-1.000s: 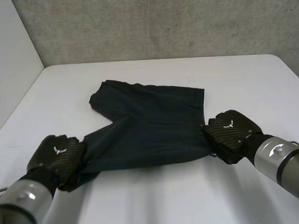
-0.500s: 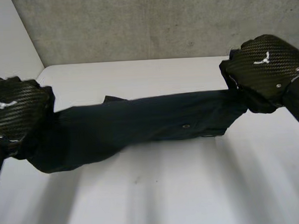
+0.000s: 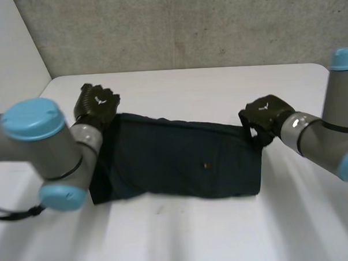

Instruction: Fold the shorts.

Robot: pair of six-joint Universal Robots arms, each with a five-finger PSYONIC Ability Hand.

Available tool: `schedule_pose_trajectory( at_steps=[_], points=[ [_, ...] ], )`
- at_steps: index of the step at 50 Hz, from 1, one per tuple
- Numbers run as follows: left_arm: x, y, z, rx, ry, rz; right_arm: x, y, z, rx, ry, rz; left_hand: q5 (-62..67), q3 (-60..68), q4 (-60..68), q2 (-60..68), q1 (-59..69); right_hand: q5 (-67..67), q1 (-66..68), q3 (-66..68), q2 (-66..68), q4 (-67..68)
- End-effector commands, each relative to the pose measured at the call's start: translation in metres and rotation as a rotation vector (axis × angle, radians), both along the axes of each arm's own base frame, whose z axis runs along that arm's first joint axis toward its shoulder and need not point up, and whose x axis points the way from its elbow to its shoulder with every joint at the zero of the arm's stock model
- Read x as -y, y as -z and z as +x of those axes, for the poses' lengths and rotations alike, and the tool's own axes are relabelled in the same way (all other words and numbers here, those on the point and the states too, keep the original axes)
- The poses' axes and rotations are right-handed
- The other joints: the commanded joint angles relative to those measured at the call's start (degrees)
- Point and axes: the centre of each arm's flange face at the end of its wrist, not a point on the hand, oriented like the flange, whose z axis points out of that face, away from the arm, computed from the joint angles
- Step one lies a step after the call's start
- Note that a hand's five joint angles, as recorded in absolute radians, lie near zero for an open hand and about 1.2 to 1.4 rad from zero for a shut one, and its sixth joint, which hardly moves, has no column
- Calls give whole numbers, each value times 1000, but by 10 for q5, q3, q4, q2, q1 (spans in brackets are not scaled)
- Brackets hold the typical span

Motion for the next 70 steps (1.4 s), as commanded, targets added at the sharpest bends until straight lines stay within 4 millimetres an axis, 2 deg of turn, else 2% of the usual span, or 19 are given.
schedule_pose_trajectory(
  at_steps=[1, 7, 14, 15, 16, 19, 23, 26, 30, 35, 39, 43, 47, 49, 51, 55, 59, 64, 70],
  points=[
    [50, 30, -23, 44, 7, -56, 50, 24, 14, 27, 41, -81, 135, 117, 112, 114, 149, 136, 242, 114, 127, 117],
    [69, 51, -36, 41, 15, -75, 72, 43, 29, 54, 20, -146, 135, 117, 112, 114, 149, 136, 242, 114, 127, 117],
    [70, 60, -46, 27, 43, -95, 88, 58, 35, 77, 27, -202, 135, 117, 112, 114, 149, 136, 242, 114, 127, 117],
    [69, 60, -48, 26, 50, -98, 89, 57, 35, 80, 32, -207, 135, 117, 112, 114, 149, 136, 242, 114, 127, 117],
    [67, 61, -51, 26, 57, -102, 89, 53, 35, 95, 39, -210, 135, 117, 112, 114, 149, -43, 63, -65, -53, -62],
    [65, 61, -52, 24, 57, -104, 89, 40, 34, 180, 75, -179, 135, 117, 112, 114, 149, -298, -192, -320, -308, -317],
    [61, 65, -51, 30, 56, -89, 88, 14, 30, 381, 137, -80, 135, 117, 112, 114, 149, -303, -197, -325, -312, -321],
    [58, 68, -50, 34, 58, -76, 89, 10, 30, 473, 164, 0, 135, 117, 112, 114, 149, -303, -197, -325, -312, -321],
    [55, 61, -50, 30, 61, -81, 96, 29, 28, 513, 183, 149, 135, 117, 112, 114, 149, -324, -218, -346, -334, -343],
    [52, 59, -49, 30, 61, -77, 103, 66, 29, 501, 224, 295, 135, 117, 112, 114, 149, -343, -237, -365, -352, -362],
    [49, 61, -50, 35, 66, -70, 109, 84, 29, 526, 249, 347, 135, 117, 112, 114, 149, -343, -237, -365, -352, -362],
    [48, 60, -51, 35, 69, -71, 109, 90, 29, 523, 256, 355, 135, 117, 112, 114, 149, -361, -255, -383, -371, -380],
    [48, 58, -51, 32, 70, -75, 108, 91, 30, 521, 251, 366, 135, 117, 112, 114, 149, -301, -195, -323, -310, -320],
    [48, 58, -51, 32, 70, -77, 106, 91, 29, 516, 249, 376, 135, 117, 112, 114, 149, -34, 72, -55, -43, -52],
    [48, 57, -51, 33, 72, -79, 104, 91, 29, 510, 249, 389, 135, 117, 112, 114, 149, 119, 225, 97, 110, 100],
    [48, 57, -51, 34, 72, -79, 98, 90, 29, 489, 242, 418, 135, 117, 112, 114, 149, 136, 242, 114, 127, 117],
    [48, 57, -51, 34, 72, -79, 92, 74, 25, 454, 231, 389, 135, 117, 112, 114, 149, 136, 242, 114, 127, 117],
    [49, 56, -52, 31, 75, -83, 96, 47, 10, 491, 239, 244, 135, 117, 112, 114, 149, 136, 242, 114, 127, 117],
    [48, 55, -54, 26, 81, -85, 87, 27, 4, 479, 235, 120, 135, 117, 112, 114, 149, 136, 242, 114, 127, 117]
  ],
)
